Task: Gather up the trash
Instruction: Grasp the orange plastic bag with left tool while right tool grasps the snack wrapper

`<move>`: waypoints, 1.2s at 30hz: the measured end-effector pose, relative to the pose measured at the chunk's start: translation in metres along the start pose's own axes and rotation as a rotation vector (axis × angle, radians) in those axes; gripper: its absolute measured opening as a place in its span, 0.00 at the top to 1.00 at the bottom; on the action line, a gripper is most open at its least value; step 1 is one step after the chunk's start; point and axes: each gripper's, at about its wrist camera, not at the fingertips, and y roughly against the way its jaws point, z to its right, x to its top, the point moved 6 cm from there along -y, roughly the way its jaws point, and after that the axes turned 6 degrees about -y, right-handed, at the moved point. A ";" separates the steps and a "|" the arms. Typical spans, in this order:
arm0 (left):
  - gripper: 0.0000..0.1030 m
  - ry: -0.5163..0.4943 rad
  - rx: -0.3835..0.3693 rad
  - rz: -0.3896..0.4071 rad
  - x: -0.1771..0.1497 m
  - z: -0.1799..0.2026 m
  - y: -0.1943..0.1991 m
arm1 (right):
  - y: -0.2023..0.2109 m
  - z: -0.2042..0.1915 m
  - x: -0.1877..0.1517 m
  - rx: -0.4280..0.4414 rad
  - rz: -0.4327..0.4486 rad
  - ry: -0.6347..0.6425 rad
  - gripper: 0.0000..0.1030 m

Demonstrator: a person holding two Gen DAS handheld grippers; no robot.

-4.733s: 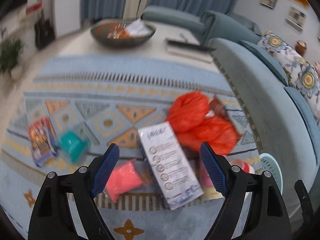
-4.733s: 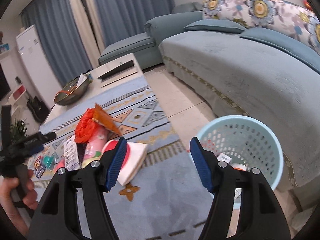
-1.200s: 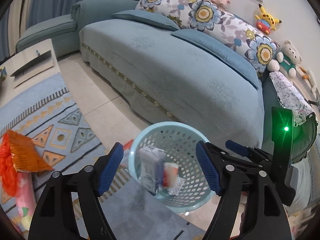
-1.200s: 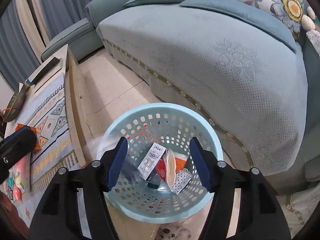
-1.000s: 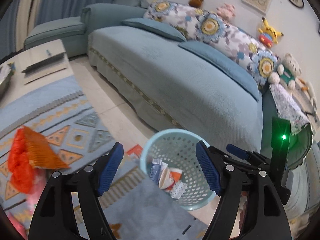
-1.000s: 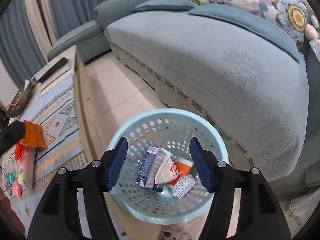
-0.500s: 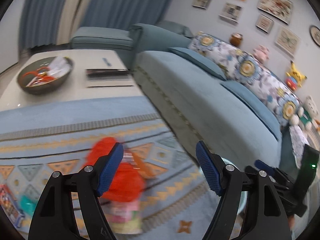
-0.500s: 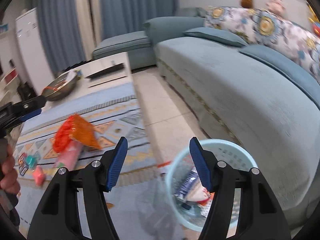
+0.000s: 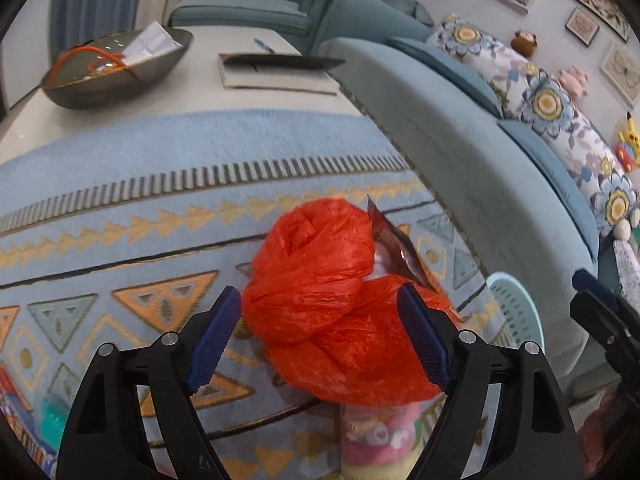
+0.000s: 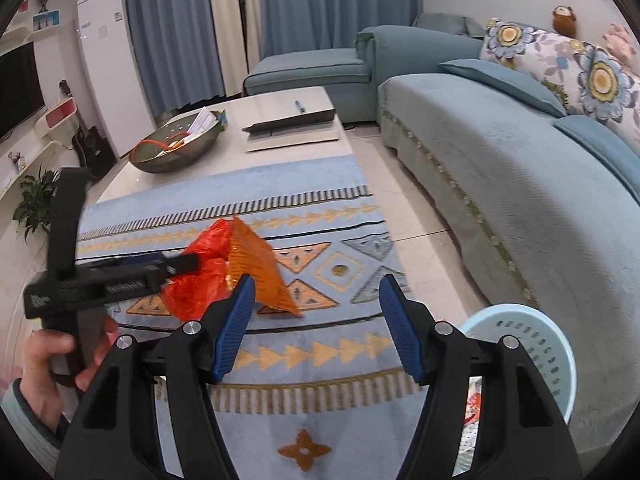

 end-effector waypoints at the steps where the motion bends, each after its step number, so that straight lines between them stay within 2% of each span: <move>1: 0.24 -0.005 0.011 -0.007 0.000 0.000 -0.004 | -0.005 -0.003 0.001 0.010 -0.009 -0.001 0.41; 3: 0.26 -0.002 0.028 -0.022 0.000 -0.002 -0.013 | -0.015 -0.008 0.002 0.027 -0.025 -0.003 0.41; 7: 0.55 0.004 0.044 -0.015 -0.001 -0.010 -0.017 | -0.036 -0.024 0.001 0.039 -0.057 0.015 0.41; 11: 0.68 0.028 0.053 0.012 -0.005 -0.021 -0.009 | -0.052 -0.036 -0.003 0.045 -0.087 0.033 0.41; 18: 0.72 0.086 0.057 0.063 -0.010 -0.039 0.007 | -0.081 -0.039 -0.007 0.019 -0.124 0.044 0.41; 23: 0.73 0.167 0.055 0.116 -0.013 -0.064 0.027 | -0.098 -0.045 -0.012 0.020 -0.150 0.045 0.41; 28: 0.73 0.157 0.059 0.139 -0.017 -0.066 0.040 | -0.110 -0.050 -0.012 0.000 -0.142 0.044 0.42; 30: 0.73 0.142 0.058 0.140 -0.019 -0.062 0.042 | -0.112 -0.048 -0.009 0.009 -0.146 0.022 0.55; 32: 0.73 0.129 0.058 0.139 -0.019 -0.059 0.044 | -0.113 -0.045 -0.006 0.017 -0.158 0.002 0.77; 36: 0.73 0.097 0.050 0.149 -0.018 -0.048 0.052 | -0.107 -0.037 -0.005 0.009 -0.160 -0.021 0.92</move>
